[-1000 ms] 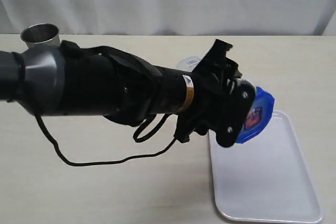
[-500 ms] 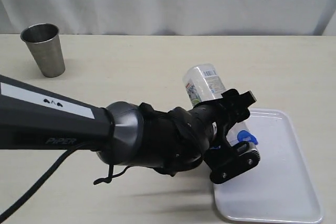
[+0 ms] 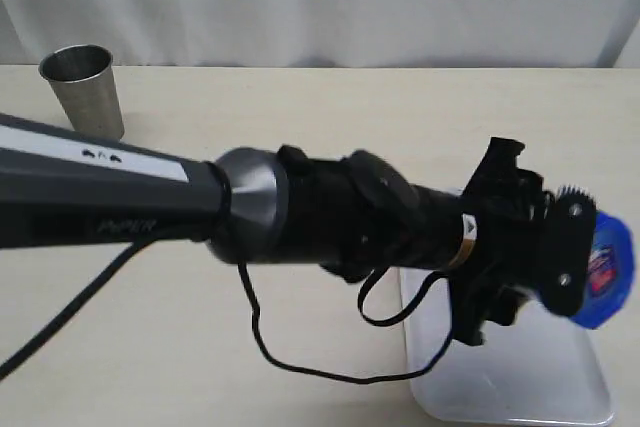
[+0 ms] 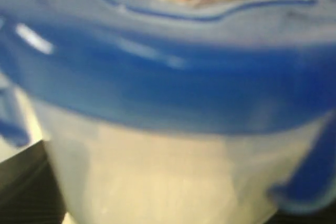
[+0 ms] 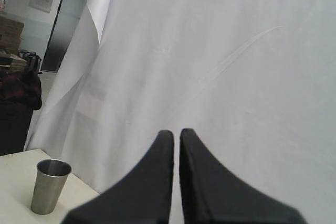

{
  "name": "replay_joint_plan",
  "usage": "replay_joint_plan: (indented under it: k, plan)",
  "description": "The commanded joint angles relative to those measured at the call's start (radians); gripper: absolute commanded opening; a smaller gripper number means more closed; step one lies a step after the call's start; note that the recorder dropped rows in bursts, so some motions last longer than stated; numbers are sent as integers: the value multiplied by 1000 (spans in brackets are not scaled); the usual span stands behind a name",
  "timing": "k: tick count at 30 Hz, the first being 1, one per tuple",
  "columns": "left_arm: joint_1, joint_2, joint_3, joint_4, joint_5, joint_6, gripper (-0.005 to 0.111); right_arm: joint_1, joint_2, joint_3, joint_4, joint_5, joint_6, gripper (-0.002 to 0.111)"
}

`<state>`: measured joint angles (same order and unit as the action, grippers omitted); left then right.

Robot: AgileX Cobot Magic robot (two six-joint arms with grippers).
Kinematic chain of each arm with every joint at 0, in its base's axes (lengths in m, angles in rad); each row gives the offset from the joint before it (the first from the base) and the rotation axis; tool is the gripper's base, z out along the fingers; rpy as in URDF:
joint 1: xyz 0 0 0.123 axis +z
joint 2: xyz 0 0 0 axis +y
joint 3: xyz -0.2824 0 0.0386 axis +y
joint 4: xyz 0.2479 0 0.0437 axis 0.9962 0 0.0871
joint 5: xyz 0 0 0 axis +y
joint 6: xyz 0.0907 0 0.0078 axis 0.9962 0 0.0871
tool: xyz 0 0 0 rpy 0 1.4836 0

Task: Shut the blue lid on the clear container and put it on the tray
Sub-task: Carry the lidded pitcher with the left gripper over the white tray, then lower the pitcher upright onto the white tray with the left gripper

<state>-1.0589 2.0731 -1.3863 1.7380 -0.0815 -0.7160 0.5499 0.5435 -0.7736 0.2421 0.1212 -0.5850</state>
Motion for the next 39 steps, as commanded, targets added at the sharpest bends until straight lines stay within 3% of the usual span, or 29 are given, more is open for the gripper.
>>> replay_joint_plan:
  k: [1,4,7,10,18,24,27,33,35,39]
  plan:
    - [104,-5,-85,-208,-400,-166,0,-6,2,2,11,-20,33,5]
    - [179,15,-72,-423,-592,-90,0,-6,2,2,11,-18,84,5]
    - [232,81,-70,-563,-792,-81,0,-6,8,2,11,15,124,5]
    - [256,166,-70,-643,-899,18,0,-6,30,2,0,36,136,5]
    - [256,292,-70,-641,-924,35,0,-6,89,2,-2,38,136,5]
    - [256,307,-70,-628,-851,35,2,-6,89,2,-5,38,136,5]
    - [256,307,-70,-606,-827,32,16,-6,89,2,-5,38,136,5]
    - [256,307,-70,-606,-835,46,79,-6,89,2,-4,40,136,5]
    - [256,307,-70,-606,-833,56,94,-6,89,2,-4,40,136,5]
    - [257,297,-70,-593,-833,58,101,-6,89,2,-4,42,136,5]
